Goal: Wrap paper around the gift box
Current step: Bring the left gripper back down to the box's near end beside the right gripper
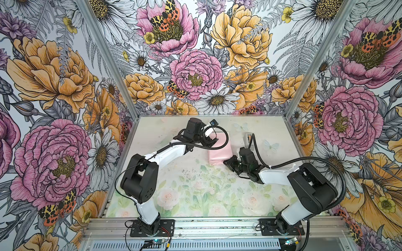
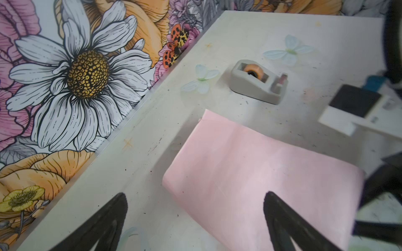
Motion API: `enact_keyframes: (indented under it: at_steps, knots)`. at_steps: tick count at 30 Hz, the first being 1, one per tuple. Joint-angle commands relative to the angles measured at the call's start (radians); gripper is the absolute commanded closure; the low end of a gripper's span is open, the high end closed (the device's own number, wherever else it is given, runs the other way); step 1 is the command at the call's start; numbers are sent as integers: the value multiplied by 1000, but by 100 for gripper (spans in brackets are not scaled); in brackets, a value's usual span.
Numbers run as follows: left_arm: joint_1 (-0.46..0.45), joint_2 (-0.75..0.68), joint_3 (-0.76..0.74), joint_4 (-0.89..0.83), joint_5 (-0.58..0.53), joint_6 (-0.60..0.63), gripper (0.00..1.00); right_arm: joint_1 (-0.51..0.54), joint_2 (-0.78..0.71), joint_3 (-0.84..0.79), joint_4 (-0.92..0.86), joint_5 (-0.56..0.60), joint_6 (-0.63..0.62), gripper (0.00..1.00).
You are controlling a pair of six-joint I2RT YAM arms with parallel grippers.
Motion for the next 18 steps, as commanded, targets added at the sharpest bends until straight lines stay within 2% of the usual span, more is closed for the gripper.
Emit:
enact_keyframes:
  at_steps: [1, 9, 18]
  knots:
    - [0, -31, -131, 79, 214, 230, 1, 3, -23, -2, 36, 12, -16, 100]
    - [-69, -60, -320, 196, 212, 346, 1, 3, -23, -1, 36, 14, -17, 100]
    - [-153, 9, -381, 427, -11, 345, 1, 5, -27, -3, 32, 19, -17, 100]
